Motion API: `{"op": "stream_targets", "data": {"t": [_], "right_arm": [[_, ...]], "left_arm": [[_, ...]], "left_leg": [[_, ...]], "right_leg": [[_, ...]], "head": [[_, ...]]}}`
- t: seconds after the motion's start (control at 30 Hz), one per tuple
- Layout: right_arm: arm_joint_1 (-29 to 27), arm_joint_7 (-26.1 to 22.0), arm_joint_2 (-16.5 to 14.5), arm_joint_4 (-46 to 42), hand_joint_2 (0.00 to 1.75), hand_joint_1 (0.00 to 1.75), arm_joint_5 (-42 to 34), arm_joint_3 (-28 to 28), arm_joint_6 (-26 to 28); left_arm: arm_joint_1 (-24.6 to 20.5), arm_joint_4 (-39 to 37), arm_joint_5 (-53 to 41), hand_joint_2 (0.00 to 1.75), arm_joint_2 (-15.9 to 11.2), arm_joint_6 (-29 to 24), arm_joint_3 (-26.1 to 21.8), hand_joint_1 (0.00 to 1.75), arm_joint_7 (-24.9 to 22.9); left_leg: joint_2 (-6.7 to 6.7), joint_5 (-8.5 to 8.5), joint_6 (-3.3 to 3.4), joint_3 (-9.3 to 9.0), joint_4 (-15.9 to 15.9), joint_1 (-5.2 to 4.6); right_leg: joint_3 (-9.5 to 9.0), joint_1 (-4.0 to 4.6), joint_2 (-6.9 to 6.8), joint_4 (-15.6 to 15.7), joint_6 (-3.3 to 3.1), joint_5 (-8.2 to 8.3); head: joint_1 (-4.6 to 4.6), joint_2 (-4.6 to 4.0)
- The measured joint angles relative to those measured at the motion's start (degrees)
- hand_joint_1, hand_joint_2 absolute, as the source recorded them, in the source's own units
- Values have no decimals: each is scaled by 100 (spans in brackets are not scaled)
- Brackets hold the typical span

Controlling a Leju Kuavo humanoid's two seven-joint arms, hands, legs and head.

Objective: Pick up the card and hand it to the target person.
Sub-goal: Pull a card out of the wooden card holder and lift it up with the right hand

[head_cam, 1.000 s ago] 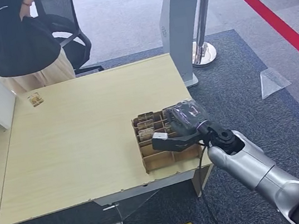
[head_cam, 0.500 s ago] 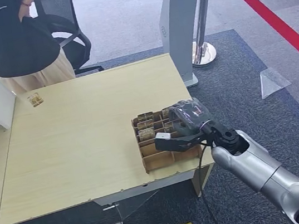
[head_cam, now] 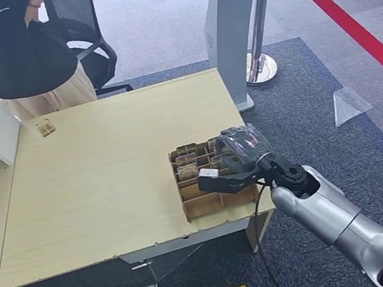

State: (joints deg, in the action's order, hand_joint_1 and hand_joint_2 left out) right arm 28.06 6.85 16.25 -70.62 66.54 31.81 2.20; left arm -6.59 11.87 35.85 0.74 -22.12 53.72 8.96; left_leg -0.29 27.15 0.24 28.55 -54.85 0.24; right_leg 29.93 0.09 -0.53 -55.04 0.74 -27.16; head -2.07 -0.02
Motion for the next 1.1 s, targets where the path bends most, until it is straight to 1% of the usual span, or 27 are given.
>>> {"op": "stream_targets", "data": {"t": [0.2,0.4,0.53,0.6,0.77,1.0,1.1], "right_arm": [[-1,15,25,-93,175,100,31,-3,-50],[-13,30,55,-151,175,103,40,-3,-102],[-31,37,74,-179,175,110,40,-4,-126],[-34,43,80,-190,175,110,40,-5,-134],[-35,80,99,-241,175,97,40,-8,-235],[-42,83,119,-288,175,98,25,-8,-345],[-43,79,121,-295,175,103,23,-7,-405]], "left_arm": [[0,0,0,175,0,0,4,0,0],[0,0,0,175,0,3,10,0,-1],[-1,0,0,175,0,7,37,0,-14],[-1,0,0,175,0,7,51,0,-15],[-1,0,0,175,0,7,56,0,-15],[-2,0,2,175,1,7,57,0,-15],[-2,0,2,175,3,11,57,0,-15]], "left_leg": [[0,0,0,0,0,0],[0,0,0,0,0,0],[0,0,0,0,0,0],[0,0,0,0,0,0],[0,0,0,0,0,0],[0,0,0,0,0,0],[0,0,0,1,0,0]], "right_leg": [[1,0,0,0,0,0],[0,0,0,0,0,0],[0,0,0,0,0,0],[0,0,0,0,0,0],[1,0,0,0,0,0],[0,0,0,0,0,0],[0,0,0,0,0,0]], "head": [[0,0],[1,0],[0,0],[-1,0],[-1,0],[0,0],[0,0]]}}
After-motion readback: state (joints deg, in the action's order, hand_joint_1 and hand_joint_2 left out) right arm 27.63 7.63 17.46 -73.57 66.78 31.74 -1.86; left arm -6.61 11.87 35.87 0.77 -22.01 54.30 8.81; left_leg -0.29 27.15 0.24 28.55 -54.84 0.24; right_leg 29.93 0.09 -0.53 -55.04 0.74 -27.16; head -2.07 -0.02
